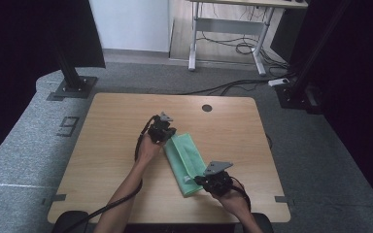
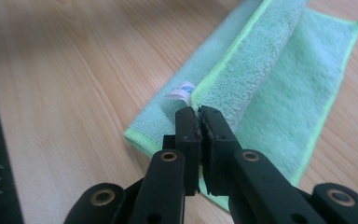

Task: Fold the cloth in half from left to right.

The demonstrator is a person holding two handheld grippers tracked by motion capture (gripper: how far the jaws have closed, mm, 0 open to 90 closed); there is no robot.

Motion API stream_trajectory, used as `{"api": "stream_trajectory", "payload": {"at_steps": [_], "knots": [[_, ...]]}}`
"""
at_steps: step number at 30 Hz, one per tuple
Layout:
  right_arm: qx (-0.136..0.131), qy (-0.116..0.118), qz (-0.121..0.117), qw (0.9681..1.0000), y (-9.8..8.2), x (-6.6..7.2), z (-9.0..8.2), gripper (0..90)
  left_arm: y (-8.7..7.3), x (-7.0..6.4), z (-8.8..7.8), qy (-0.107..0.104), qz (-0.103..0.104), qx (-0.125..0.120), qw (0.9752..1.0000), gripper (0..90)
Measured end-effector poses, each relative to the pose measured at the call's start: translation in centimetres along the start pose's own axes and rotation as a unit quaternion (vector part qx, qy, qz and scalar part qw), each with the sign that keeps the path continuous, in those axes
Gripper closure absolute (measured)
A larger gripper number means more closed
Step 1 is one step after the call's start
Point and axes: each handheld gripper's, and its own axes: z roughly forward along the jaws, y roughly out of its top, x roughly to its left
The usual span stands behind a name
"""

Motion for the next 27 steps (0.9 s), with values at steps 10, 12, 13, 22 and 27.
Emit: {"api": "stream_trajectory", "payload": {"at_steps": [10,12,13,22,27], "knots": [[0.02,-0.008,0.013,0.9997,-1.2,-0.8,0.7,85.3,0.2,-0.6,2.2,0.003,0.008,0.019,0.9998,87.2],[0.023,-0.007,0.013,0.9996,-1.3,-0.8,0.8,85.2,0.2,-0.7,2.6,0.005,0.012,0.023,0.9997,86.7],[0.026,-0.008,0.013,0.9996,-1.3,-0.8,0.9,85.1,0.2,-0.7,2.7,0.005,0.013,0.024,0.9996,86.2],[0.036,-0.017,0.017,0.9991,-1.9,-1.3,1.0,84.0,0.3,-0.8,3.4,-0.017,0.0,0.01,0.9998,65.4],[0.035,-0.025,0.022,0.9988,-2.1,-1.6,0.9,76.9,0.9,-0.9,2.7,-0.01,-0.007,-0.014,0.9998,44.1]]}}
